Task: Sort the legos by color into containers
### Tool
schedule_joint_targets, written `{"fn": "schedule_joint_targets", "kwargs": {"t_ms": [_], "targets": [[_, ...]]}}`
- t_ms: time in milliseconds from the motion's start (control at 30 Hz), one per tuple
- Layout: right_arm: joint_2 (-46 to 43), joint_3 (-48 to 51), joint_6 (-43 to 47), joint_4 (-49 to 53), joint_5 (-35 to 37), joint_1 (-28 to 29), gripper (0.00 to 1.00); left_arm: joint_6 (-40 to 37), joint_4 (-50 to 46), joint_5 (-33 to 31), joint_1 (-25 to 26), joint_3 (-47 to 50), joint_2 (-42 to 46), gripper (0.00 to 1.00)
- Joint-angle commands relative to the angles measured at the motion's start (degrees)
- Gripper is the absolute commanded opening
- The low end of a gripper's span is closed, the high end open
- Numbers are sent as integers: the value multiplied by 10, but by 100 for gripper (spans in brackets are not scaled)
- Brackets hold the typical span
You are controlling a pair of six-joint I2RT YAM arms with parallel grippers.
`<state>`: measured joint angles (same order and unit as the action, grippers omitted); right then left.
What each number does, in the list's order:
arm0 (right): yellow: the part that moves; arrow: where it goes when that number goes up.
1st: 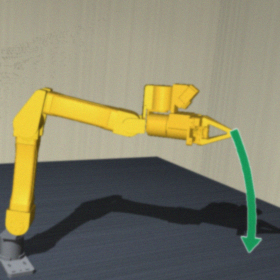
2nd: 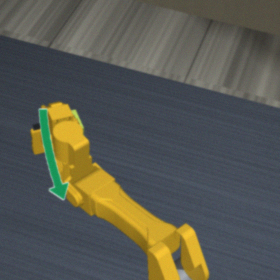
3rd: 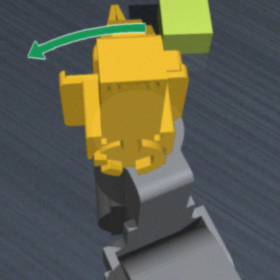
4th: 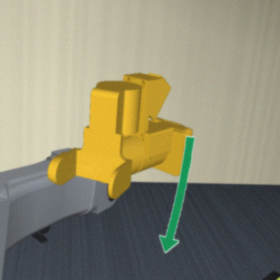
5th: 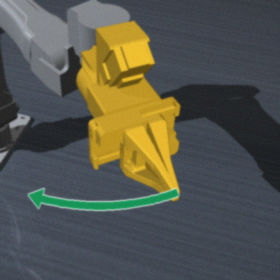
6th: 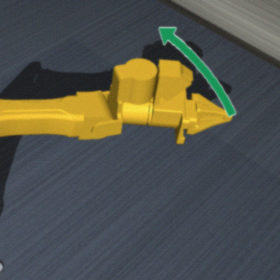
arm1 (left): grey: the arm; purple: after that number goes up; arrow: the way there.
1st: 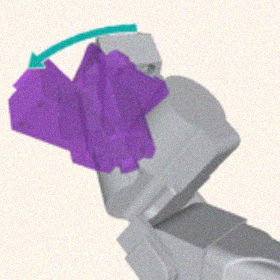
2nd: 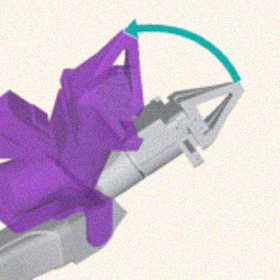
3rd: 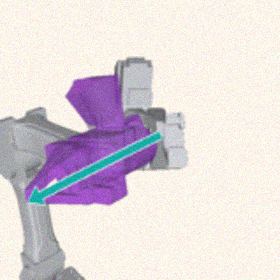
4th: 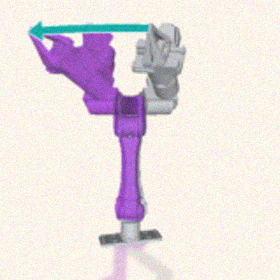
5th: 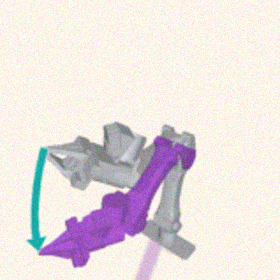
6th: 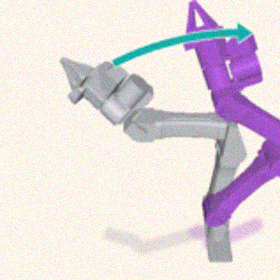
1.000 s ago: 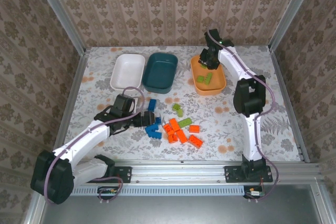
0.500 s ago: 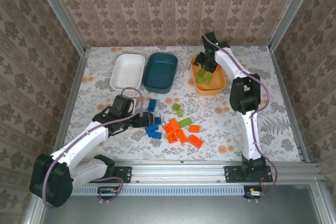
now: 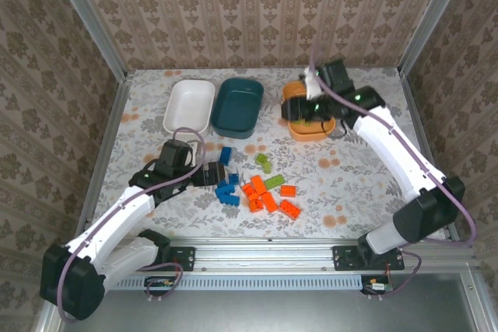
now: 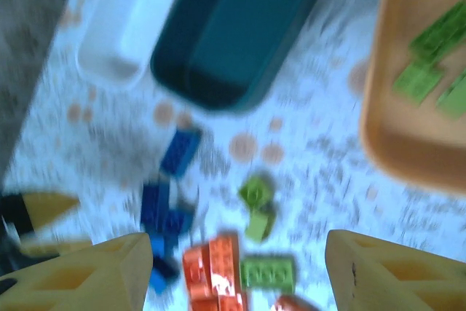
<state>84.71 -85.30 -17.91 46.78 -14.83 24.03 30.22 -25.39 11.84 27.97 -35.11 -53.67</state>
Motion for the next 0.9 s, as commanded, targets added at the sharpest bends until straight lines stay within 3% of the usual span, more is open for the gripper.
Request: {"fn": "schedule_joint_targets", "kwargs": {"t_ms": [0,167,433,867], "targets": [[-16,100,25,58,11,47,66,9,27,43,-10,5,19,100],[-34,211,-7,39,38,126,67,52,106,127,-13,35,4,100],[18,280,-17,29,73,224,67,61,73,107,-13,51,41,100],[91,294,-16,11,116,254,67,65,67,99,-15,53,44,100]]}}
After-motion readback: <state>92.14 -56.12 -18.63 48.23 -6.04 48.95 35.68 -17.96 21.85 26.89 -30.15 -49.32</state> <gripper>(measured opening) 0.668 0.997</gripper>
